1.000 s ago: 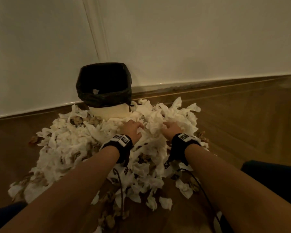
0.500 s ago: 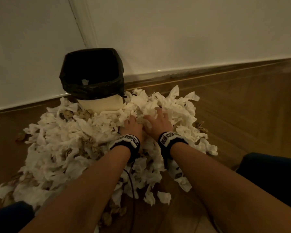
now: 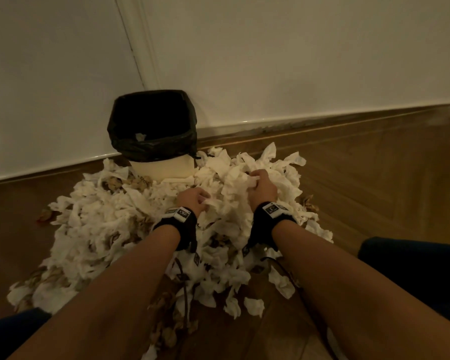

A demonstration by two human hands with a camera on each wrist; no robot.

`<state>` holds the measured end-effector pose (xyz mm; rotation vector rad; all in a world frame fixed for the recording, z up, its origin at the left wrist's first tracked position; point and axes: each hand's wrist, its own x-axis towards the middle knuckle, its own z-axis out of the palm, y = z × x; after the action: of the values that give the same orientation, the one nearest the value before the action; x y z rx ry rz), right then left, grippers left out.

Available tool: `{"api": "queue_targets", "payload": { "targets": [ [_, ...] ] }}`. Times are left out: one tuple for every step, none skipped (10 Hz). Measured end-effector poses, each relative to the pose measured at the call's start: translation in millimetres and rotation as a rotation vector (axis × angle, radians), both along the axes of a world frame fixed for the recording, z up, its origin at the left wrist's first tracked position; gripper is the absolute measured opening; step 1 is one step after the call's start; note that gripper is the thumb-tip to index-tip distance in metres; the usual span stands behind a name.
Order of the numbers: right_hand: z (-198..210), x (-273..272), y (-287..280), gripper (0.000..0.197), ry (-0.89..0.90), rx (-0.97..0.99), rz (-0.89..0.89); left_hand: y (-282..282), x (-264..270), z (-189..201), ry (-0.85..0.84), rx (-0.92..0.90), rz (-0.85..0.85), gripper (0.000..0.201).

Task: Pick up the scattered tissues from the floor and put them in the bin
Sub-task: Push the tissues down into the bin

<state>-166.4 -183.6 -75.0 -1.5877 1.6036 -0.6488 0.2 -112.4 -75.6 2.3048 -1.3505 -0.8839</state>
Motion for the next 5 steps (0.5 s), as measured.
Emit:
{"api": "queue_targets", "payload": {
  "targets": [
    [11.4,-1.9,3.4,0.035,-0.213,0.162,-0.139,9.4,6.9,11.1,0.087,-0.036,0.067,0.039],
    [26.9,-4.7,-0.2,0.043,-0.304,0.262,-0.171,15.1,14.8,20.3,0.22,-0.102,0.146,0.032],
    [57.8,-4.8,4.6,0.02,-0.446,0.379,-0.21,19.5,17.2,35.1,0.316,-0.177,0.22,0.028],
    [86.9,-1.9,9.2,0.04,-0.379,0.324,-0.116,22.2,14.8,55.5,0.509,-0.279,0.341,0.028],
    [114.2,1.0,11.5,0.035,-0.452,0.28,-0.03,27.5,6.3,95.0,0.502,-0.305,0.343,0.032]
  ]
}}
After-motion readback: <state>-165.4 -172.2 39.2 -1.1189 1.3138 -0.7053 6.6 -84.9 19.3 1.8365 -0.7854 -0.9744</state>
